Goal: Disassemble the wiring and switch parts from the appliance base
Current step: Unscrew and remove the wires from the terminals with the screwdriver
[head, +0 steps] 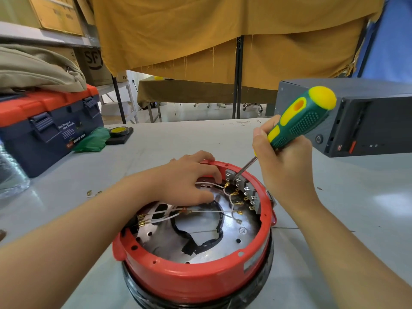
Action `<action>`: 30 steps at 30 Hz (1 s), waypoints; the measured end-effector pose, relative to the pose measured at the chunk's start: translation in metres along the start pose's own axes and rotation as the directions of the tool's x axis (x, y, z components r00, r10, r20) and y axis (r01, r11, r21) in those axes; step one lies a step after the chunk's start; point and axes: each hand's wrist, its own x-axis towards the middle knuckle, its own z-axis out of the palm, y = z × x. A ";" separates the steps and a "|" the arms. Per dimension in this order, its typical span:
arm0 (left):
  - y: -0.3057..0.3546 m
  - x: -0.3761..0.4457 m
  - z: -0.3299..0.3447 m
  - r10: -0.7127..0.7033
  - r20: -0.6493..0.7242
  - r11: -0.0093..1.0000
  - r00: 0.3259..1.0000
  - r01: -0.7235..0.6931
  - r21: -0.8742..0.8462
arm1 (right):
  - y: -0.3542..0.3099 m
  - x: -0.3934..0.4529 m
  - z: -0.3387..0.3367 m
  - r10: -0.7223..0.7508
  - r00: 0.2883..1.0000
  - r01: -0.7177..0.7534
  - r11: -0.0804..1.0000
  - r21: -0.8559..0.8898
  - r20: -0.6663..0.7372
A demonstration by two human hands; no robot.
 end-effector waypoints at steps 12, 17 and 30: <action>-0.005 -0.003 0.016 0.063 -0.078 0.997 0.995 -0.059 0.050 | -0.001 0.003 -0.004 -0.004 0.990 0.011 0.999 -0.045 0.141; -0.007 -0.003 0.013 0.059 -0.054 0.998 0.997 -0.057 0.038 | -0.002 0.002 -0.005 -0.008 0.986 0.013 0.999 -0.030 0.168; -0.007 -0.002 0.025 0.075 -0.204 0.997 0.976 -0.067 0.049 | 0.008 0.007 -0.004 0.087 0.984 -0.098 0.993 0.064 0.158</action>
